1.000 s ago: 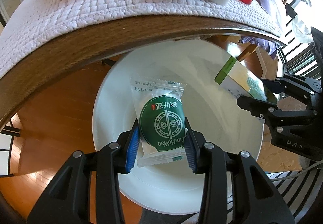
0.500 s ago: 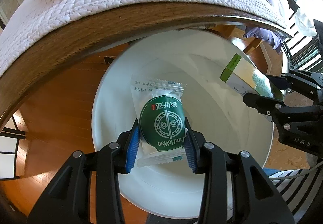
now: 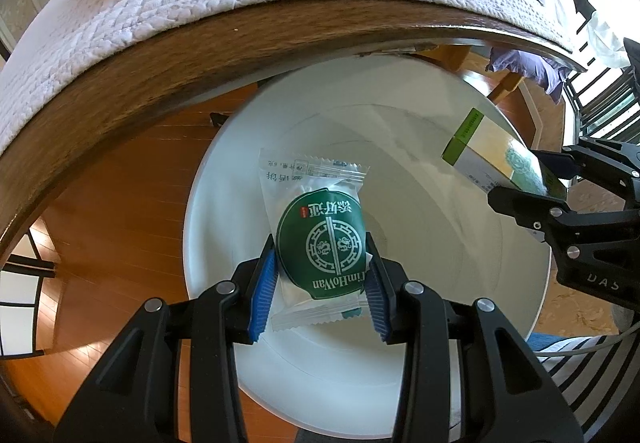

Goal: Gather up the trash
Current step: 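Open both tools to drop the packet and box into the bin, then move both open tools back over the trash on the table, then grasp the red bottle cap with right tool while left tool grasps brown cardboard box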

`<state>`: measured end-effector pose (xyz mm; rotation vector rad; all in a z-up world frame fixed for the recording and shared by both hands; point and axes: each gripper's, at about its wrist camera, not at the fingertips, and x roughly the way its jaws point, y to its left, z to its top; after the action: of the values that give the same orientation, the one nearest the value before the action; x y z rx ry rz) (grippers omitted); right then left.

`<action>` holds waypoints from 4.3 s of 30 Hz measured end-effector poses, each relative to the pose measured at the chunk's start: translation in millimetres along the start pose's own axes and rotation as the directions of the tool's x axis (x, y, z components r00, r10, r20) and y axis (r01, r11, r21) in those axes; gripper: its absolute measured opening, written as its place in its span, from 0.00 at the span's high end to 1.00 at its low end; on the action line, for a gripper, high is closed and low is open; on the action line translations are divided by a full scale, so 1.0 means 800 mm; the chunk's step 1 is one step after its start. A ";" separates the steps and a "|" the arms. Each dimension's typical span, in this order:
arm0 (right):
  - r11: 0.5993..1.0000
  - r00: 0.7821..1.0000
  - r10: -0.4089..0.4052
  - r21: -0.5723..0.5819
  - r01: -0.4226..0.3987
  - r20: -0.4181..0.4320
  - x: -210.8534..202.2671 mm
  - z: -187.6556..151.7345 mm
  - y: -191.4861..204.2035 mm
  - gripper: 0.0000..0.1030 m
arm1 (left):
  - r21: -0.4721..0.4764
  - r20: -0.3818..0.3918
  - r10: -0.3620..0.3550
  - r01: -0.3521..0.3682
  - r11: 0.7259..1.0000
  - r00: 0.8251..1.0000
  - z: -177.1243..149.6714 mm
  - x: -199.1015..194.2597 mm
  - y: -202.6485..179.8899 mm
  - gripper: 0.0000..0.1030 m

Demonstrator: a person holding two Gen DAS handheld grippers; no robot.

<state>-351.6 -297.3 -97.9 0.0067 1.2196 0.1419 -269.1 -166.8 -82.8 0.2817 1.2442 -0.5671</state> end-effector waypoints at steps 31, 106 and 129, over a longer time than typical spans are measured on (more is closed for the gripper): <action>0.999 0.995 -0.038 0.016 0.036 0.088 -0.064 0.012 -0.027 0.43 | -0.008 0.082 0.016 -0.016 1.000 0.997 0.017 -0.051 0.012 0.39; 0.965 0.926 -0.252 0.145 0.219 0.282 -0.092 0.157 -0.166 0.54 | -0.132 0.339 0.150 -0.111 0.985 0.929 0.172 -0.092 0.068 0.41; 0.968 0.934 -0.227 0.165 0.187 0.275 -0.096 0.143 -0.156 0.53 | -0.117 0.312 0.129 -0.097 0.988 0.941 0.156 -0.092 0.070 0.41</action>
<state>-257.4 -421.6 3.2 0.0172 0.9248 -0.1256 -152.2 -163.8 19.6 0.1675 0.9320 -0.4297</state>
